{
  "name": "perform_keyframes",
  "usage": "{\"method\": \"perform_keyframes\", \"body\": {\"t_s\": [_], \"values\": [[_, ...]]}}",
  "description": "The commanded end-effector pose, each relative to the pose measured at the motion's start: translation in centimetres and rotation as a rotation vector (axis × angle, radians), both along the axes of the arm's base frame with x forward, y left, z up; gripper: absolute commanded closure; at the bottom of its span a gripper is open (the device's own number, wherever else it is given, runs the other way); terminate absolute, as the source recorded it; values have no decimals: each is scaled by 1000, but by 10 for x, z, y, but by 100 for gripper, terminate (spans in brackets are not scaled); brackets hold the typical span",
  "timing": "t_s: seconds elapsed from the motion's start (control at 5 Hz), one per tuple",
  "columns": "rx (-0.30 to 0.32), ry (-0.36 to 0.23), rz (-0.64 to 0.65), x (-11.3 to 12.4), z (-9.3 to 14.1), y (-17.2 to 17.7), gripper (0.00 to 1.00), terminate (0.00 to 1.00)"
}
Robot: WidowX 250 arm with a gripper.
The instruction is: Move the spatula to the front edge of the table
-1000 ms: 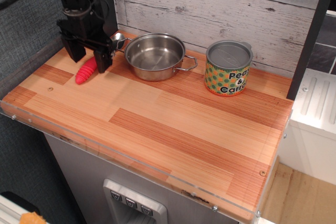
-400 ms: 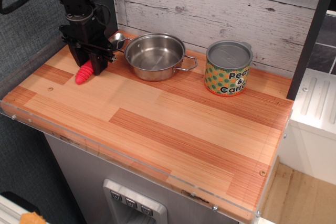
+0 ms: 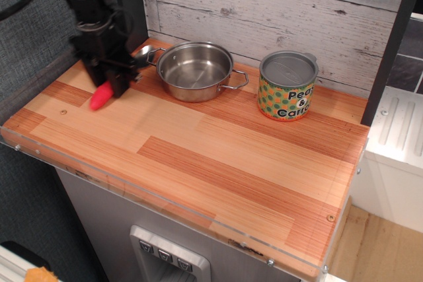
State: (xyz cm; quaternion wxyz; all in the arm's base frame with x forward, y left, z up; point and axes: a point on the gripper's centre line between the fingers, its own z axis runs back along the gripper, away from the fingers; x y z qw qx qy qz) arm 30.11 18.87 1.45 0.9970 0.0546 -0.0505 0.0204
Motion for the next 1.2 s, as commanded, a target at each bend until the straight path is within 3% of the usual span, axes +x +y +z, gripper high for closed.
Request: {"method": "perform_keyframes", "body": {"t_s": [0.0, 0.4, 0.6, 0.8, 1.0], "values": [[112, -39, 82, -24, 36, -3, 100, 0], [124, -52, 182, -49, 56, -28, 100, 0], [99, -59, 357, -55, 63, -46, 100, 0], [131, -87, 439, -59, 71, -75, 100, 0], [152, -81, 634, -63, 78, -107, 100, 0]]}}
